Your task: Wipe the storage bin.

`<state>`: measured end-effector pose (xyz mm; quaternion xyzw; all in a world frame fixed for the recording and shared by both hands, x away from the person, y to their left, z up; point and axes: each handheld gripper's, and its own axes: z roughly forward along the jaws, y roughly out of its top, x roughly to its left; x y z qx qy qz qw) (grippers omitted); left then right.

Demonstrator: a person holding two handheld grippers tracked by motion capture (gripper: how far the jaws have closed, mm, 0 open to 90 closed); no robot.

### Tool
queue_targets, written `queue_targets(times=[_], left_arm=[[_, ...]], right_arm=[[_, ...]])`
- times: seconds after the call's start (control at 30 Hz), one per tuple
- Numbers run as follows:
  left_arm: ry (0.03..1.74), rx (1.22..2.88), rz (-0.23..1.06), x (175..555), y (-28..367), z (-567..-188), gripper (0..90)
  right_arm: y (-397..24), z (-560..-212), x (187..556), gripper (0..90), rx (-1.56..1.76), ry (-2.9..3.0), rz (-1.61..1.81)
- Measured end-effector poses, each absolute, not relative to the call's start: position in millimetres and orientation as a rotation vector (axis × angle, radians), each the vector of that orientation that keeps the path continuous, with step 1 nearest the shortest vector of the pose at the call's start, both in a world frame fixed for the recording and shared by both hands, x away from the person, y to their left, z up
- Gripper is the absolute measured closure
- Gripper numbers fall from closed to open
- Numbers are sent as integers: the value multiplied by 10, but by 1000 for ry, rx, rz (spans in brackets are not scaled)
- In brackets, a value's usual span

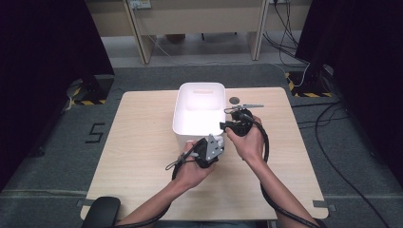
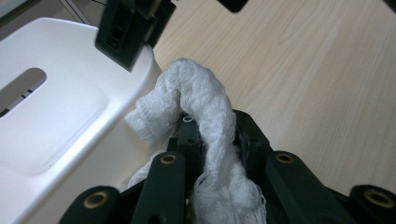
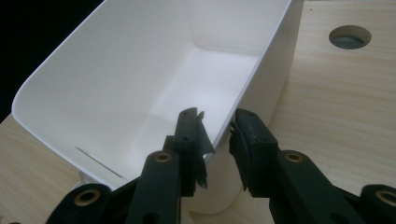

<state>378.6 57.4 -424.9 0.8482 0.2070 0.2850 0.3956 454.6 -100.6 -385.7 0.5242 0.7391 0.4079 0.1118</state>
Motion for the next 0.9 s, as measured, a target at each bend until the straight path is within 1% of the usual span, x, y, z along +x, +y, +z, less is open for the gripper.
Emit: queue_targets(times=[0.4,0.57,0.77,0.9], left_arm=[[514,2148,746,3760,646,-4122,750],[505,2163,745,3739,658,-4134,750],[509,2183,724,3688,780,-4172,749],[513,2184,733,3641,883,-4193,748]], right_arm=[[-1007,-3856,4549,713,1538,2172,1196],[-1005,-3857,4553,712,1533,2173,1196],[-1001,-3854,4555,711,1534,2176,1194],[-1000,-3855,4556,711,1528,2178,1192]])
